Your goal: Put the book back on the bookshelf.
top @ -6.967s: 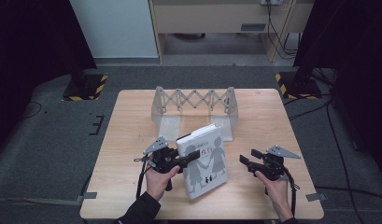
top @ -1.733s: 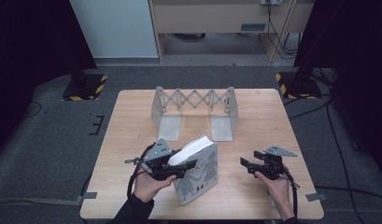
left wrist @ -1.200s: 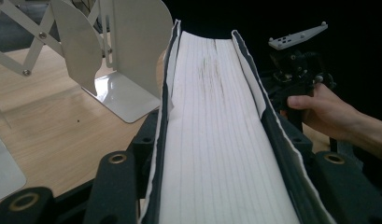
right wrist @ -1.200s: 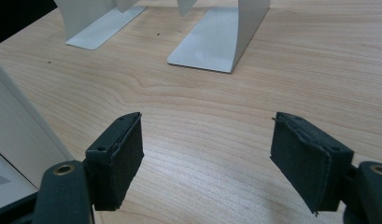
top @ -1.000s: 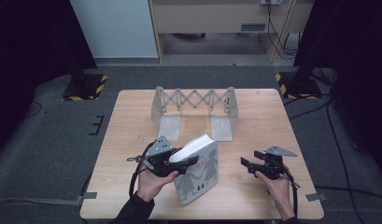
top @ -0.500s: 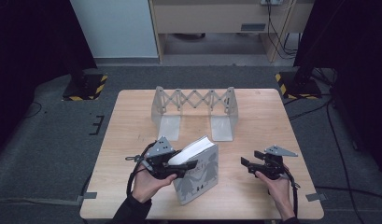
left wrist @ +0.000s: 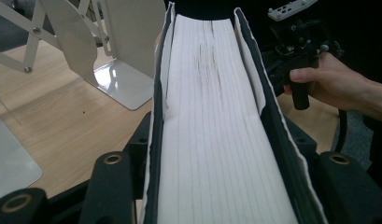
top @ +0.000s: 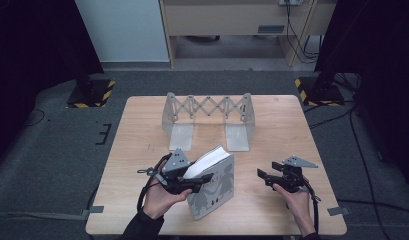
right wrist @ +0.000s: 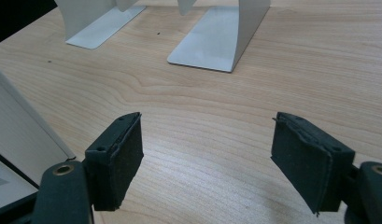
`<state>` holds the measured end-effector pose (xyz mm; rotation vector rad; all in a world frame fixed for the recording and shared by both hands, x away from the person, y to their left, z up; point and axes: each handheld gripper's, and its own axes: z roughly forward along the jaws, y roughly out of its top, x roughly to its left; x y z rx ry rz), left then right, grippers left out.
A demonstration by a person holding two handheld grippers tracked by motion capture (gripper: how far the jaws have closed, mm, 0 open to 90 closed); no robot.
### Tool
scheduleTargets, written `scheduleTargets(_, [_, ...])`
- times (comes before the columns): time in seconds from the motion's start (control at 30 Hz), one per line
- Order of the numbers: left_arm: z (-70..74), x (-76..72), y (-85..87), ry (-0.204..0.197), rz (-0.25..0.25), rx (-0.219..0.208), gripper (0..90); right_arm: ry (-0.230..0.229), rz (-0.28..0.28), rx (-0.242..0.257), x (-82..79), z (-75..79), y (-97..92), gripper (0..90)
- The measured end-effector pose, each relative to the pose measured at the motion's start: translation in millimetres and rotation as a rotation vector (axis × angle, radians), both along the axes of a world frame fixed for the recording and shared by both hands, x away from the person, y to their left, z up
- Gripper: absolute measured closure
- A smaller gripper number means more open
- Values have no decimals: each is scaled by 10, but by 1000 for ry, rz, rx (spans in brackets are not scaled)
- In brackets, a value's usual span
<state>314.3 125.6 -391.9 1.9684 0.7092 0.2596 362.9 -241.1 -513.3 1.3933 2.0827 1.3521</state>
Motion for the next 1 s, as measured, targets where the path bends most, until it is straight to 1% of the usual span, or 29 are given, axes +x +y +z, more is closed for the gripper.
scheduleTargets(0.17, [4,-1,-5,4,8,2,464,4,0,-2,4,-4,8,249])
scheduleTargets(0.23, [3,2,-4,8,12,-11,472,-1,0,-2,1,0,9,250])
scheduleTargets(0.3, [1,11,-3,1,15,-20,476,0,1,-4,3,0,1,250])
scheduleTargets(0.5, [-1,45,6,1,26,-42,487,1,-1,-2,3,3,-2,251])
scheduleTargets(0.53, [1,44,2,-6,34,-50,489,-1,-4,2,3,6,-4,252])
scheduleTargets(0.57, [5,39,-3,-12,38,-49,489,-1,-4,2,3,6,-4,252])
scheduleTargets(0.6, [21,23,-18,-31,40,-46,491,0,-3,2,3,8,-9,253])
scheduleTargets(0.63, [21,23,-18,-31,40,-46,492,0,-3,2,3,8,-9,253])
scheduleTargets(0.7, [40,10,-25,-44,44,-37,493,-1,-5,3,5,7,-10,253])
scheduleTargets(0.73, [40,19,-15,-40,35,-34,493,0,-6,4,6,6,-11,253])
scheduleTargets(0.83, [34,25,4,-33,34,-35,490,1,-7,5,5,7,-14,254])
scheduleTargets(0.87, [31,26,21,-23,26,-32,490,1,-8,6,4,8,-15,254])
scheduleTargets(0.93, [33,26,25,-16,20,-26,488,0,-7,5,4,7,-15,254])
scheduleTargets(1.0, [32,19,27,-15,12,-25,482,2,-6,2,3,7,-12,253])
